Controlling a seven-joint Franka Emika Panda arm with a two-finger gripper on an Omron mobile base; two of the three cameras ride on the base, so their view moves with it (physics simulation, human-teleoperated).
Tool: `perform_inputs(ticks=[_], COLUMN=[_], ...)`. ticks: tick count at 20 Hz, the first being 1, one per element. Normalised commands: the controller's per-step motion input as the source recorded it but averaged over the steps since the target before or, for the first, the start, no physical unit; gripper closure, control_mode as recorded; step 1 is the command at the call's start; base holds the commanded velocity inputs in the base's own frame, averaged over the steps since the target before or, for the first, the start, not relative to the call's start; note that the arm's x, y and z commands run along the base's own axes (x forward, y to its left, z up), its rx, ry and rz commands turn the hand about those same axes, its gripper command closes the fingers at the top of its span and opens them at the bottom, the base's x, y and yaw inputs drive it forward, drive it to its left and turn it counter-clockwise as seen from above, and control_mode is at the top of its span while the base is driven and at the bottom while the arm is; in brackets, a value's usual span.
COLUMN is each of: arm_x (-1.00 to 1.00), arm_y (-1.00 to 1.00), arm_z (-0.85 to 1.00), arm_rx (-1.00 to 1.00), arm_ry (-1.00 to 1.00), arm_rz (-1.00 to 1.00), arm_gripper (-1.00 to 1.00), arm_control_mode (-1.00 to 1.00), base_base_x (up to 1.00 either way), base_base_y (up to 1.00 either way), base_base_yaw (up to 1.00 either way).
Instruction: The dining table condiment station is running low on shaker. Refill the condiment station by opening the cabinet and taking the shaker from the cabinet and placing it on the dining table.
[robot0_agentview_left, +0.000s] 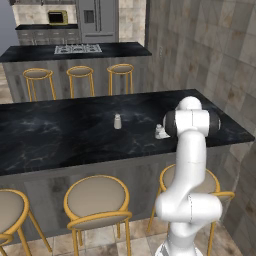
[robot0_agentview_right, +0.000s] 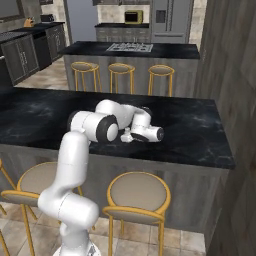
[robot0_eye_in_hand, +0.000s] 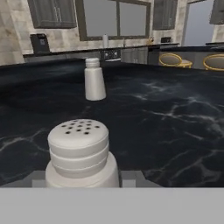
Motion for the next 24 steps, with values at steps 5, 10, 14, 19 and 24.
perform_inputs(ticks=[5, 10, 14, 19, 24], arm_x=[-0.1, -0.09, 0.0, 0.0, 0.0], arm_y=[0.0, -0.07, -0.04, -0.02, 0.0], arm_z=[-0.33, -0.06, 0.0, 0.03, 0.33], arm_rx=[-0.01, 0.0, 0.0, 0.0, 0.0], arm_ry=[-0.02, -0.02, 0.0, 0.0, 0.0], arm_rz=[0.01, 0.01, 0.0, 0.01, 0.0], arm_gripper=[-1.0, -1.0, -1.0, -1.0, -1.0], arm_control_mode=[-1.0, -1.0, -1.0, -1.0, -1.0], base_base_x=[0.0, 0.0, 0.0, 0.0, 0.0], base_base_y=[0.0, 0.0, 0.0, 0.0, 0.0], base_base_yaw=[0.0, 0.0, 0.0, 0.0, 0.0])
